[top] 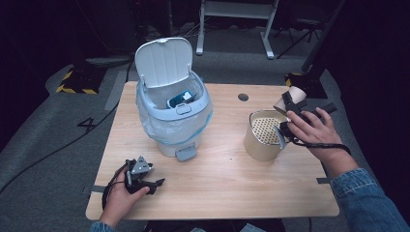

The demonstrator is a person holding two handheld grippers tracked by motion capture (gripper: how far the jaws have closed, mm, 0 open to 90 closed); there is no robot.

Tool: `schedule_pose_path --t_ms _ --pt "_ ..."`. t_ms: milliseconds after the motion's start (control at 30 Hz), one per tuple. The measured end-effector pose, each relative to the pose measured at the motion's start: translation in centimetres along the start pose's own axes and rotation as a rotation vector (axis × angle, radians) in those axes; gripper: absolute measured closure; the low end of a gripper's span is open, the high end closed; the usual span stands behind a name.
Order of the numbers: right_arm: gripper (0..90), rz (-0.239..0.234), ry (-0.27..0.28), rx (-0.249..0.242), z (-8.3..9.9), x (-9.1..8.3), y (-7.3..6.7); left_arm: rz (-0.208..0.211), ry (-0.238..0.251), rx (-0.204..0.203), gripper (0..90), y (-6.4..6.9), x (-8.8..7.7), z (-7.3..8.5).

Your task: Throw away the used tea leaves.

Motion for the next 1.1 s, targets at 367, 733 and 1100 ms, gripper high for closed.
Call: schedule_pose_path --t_ms 367,733,1100 --pt "31.5 0.098 -0.083 -0.204 -0.4 -0.6 0.4 0.001 0.0 -0.001 24.8 0.0 0.0 0.0" --pt "31.4 0.134 -0.106 -0.349 -1.4 -0.9 0.5 0.0 0.0 -0.001 24.7 0.0 0.0 0.0" --pt "31.4 0.183 -0.139 -0.374 -1.5 -1.4 1.2 0.001 -0.001 0.0 24.7 0.0 0.0 0.0"
Point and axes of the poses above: each handheld gripper's, and its own axes: x roughly forward along the jaws, z roughly out of its underside, y roughly to its right, the point moved 7 cm from there along x, roughly forward along the jaws, and after that the axes turned 4 degrees about -z, right-handed, at the moved point
